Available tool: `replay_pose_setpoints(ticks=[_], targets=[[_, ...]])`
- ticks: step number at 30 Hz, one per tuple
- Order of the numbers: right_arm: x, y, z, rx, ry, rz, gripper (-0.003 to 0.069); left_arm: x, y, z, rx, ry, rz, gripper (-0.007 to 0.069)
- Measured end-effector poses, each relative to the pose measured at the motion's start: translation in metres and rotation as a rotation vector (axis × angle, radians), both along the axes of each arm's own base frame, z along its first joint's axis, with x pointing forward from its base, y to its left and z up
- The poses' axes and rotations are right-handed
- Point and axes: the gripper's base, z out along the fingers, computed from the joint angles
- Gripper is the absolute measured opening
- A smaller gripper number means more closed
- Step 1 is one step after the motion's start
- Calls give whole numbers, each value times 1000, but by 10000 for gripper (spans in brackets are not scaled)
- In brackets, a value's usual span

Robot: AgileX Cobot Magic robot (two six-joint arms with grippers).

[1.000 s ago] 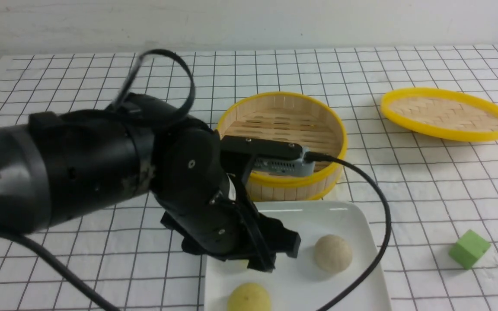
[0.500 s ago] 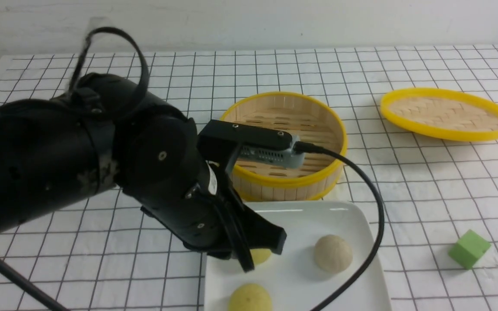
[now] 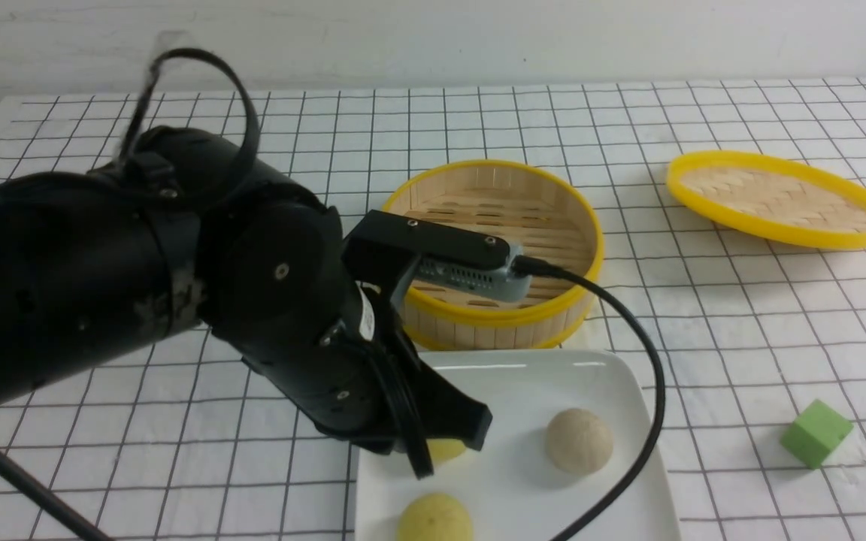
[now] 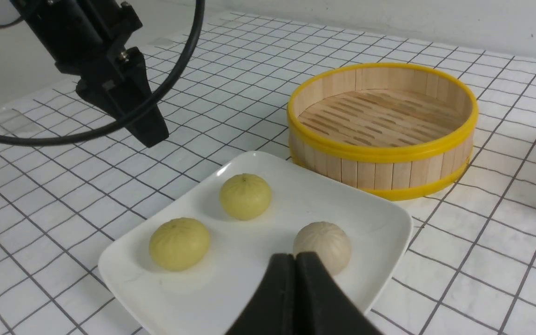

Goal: Put the steamed buns into the plate on the white-black tablecloth.

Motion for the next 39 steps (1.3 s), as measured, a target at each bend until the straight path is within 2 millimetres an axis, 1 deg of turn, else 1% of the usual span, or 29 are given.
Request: replay_pose_setpoints(ticks=[20,24,26,28,29,30,31,32,33,35,36,37,38,39], targets=[[0,0,0,11,3,2,20,1,1,0,9,-8,-3,17],[-1,-3,1,-18,-43,-14,26,0,1,0,11,-6,-3,20],[0,-6,-2,-28,-89,-55,27,0,1,0,12,-6,-3,21],[3,-9,-10,-20,-134,-129,29,0,1,0,12,-5,-3,23],[3,-9,-9,-17,-142,-131,29,0,1,0,12,-5,-3,23],[9,-10,-19,-15,-158,-202,30,0,1,0,14,-7,-4,24],[10,-10,-22,-17,-156,-219,30,0,1,0,14,-7,-4,24],[15,-12,-35,-45,-148,-284,30,0,1,0,13,-4,-3,27],[17,-13,-42,-68,-137,-320,33,0,1,0,13,-4,-3,27],[20,-15,-50,-102,-128,-358,35,-1,2,2,10,-7,-2,28],[23,-18,-64,-150,-106,-407,38,-3,4,7,2,-14,1,29],[23,-18,-64,-153,-109,-407,38,-4,5,8,0,-14,3,29],[24,-20,-76,-184,-75,-444,39,-7,9,14,-10,-17,16,31],[25,-21,-82,-204,-44,-465,40,-10,12,19,-22,-24,23,30]])
